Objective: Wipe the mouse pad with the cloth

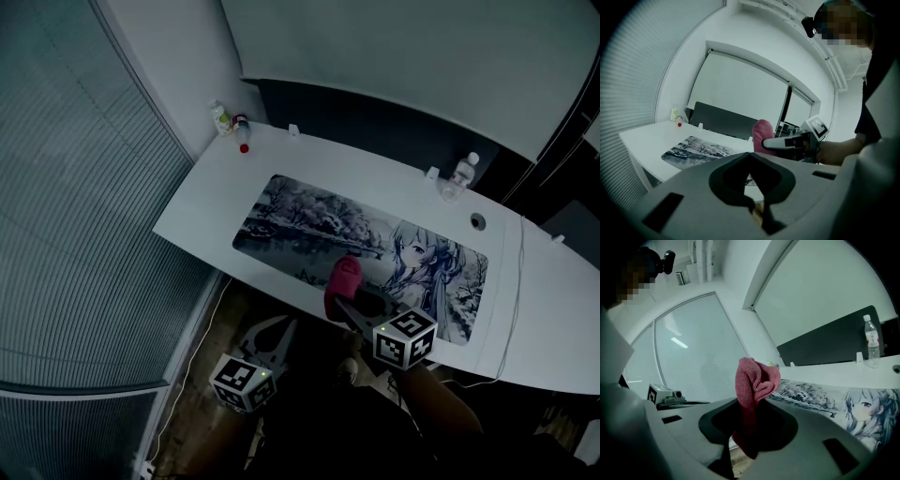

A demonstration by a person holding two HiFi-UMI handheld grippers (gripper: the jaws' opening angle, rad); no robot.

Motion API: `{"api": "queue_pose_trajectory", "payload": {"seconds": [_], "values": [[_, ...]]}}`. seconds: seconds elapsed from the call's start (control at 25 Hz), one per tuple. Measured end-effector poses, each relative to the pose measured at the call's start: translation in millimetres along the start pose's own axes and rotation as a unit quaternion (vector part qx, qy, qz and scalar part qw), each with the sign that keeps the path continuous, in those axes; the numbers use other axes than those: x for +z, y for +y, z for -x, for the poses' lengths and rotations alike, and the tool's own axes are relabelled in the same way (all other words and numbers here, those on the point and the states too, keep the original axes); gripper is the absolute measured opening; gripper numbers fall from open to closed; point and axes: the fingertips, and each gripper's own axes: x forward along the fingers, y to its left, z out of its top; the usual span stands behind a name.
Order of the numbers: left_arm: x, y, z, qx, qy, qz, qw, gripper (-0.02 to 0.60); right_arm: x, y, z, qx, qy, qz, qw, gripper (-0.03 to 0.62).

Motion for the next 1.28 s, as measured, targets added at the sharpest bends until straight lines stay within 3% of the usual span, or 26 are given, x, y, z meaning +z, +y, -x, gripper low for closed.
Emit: {"api": "queue_pose_trajectory", "payload": {"seconds": [0.6, 1.28], "values": [[42.6, 112.5, -19.3, -0.069, 0.028, -0.034, 0.9967, 0.005, 18.8, -19.5, -126.2, -0.072, -0.005, -0.053, 0.996, 0.107], [20.5, 200.9, -36.0, -0.145, 0.094, -0.027, 0.9847, 0.006, -38.7, -64.4, -254.7, -0.168, 0.058, -0.140, 0.974, 0.107]]}}
